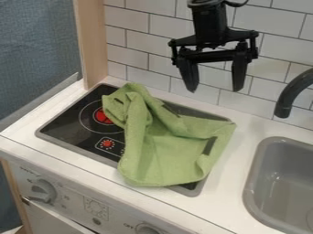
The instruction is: Unfold the cloth from top left to the bottom left
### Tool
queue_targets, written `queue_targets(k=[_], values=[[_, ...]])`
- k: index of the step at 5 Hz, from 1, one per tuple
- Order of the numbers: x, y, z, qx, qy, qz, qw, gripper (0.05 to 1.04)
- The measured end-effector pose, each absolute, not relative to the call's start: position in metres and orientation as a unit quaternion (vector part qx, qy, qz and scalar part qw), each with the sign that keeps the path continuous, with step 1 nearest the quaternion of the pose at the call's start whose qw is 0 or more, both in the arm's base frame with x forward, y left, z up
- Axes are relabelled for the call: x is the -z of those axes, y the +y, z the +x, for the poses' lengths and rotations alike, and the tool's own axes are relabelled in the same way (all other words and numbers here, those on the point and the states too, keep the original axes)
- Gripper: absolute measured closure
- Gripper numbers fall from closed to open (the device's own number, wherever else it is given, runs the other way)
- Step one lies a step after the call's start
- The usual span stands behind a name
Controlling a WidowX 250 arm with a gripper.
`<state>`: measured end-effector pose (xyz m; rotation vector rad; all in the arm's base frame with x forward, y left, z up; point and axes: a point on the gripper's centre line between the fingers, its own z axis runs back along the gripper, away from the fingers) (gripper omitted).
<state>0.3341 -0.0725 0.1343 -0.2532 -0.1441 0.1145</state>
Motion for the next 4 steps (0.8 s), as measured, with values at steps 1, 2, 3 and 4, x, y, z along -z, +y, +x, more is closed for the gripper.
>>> queue_targets(k=[1,2,3,4], values=[[-0.123,-0.073,0.329,-0.059,-0.054,-0.123,0.989,0.085],[-0.113,-0.062,0.317,-0.076,-0.035,-0.12,0.989,0.085],[-0.119,-0.041,0.314,-0.097,-0.042,-0.117,0.987,0.085],[-0.12,-0.014,0.309,-0.14,-0.051,-0.097,0.984,0.085]])
